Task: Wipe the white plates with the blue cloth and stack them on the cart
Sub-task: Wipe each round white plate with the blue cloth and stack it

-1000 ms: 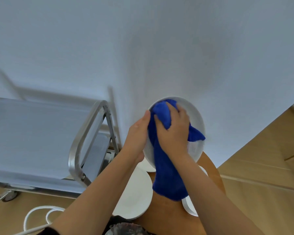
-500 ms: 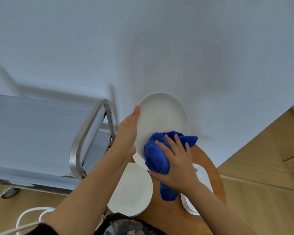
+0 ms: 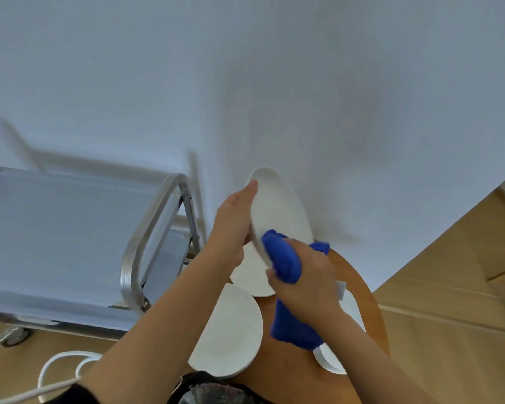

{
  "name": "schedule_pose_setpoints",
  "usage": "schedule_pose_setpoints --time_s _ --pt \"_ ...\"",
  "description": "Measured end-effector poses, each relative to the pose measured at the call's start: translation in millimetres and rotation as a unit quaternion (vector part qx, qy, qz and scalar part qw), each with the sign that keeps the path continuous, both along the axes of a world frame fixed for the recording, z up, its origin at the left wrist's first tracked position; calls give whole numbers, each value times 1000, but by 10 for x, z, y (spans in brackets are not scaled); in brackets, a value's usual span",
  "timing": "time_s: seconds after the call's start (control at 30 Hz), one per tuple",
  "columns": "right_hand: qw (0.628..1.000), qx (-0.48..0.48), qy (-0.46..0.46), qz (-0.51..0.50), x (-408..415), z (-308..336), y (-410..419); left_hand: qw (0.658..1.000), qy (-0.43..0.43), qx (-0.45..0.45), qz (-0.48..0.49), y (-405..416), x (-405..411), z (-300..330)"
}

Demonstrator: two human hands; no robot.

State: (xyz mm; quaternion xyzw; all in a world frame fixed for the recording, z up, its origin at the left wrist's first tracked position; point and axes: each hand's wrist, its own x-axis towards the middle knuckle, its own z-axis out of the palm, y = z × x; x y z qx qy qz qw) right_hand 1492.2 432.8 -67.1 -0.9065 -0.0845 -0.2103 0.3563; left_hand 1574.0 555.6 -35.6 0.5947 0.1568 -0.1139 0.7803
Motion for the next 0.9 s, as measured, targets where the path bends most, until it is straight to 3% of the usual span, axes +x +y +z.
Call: schedule_pose_setpoints --time_s 0.03,0.1,0.2,0.27,0.37,0.43,0.5,0.57,0.63,0.77,0.83,0.9 --pt "995 86 47 -3 -10 44 -14 998 -32 32 -40 18 1 29" --pt "948 292 125 -3 4 116 -94 987 -73 111 -89 71 22 1" --pt "855 493 157 40 54 148 -282 979 -43 198 -11 215 82 -283" --pt "806 568 158 49 80 130 -344 994 72 86 11 305 31 -449" --pt "787 591 175 35 69 -5 -434 982 138 -108 -76 360 -5 -630" --pt "757 605 239 69 25 -88 -494 978 143 -139 -57 360 -2 -622" --pt "731 606 298 99 -13 -118 -573 984 141 -114 -1 356 13 -607" --pt "761 561 318 68 4 -160 -637 986 121 -90 70 391 32 -581" --pt "829 470 303 -12 25 -190 -647 987 88 -33 126 432 58 -500" --pt "920 315 177 -154 69 -206 -664 986 15 82 145 458 117 -332" --pt "941 274 104 -169 146 -53 -659 979 -43 129 154 460 120 -270" --pt "962 244 34 -118 241 181 -558 963 -111 193 149 446 103 -197"
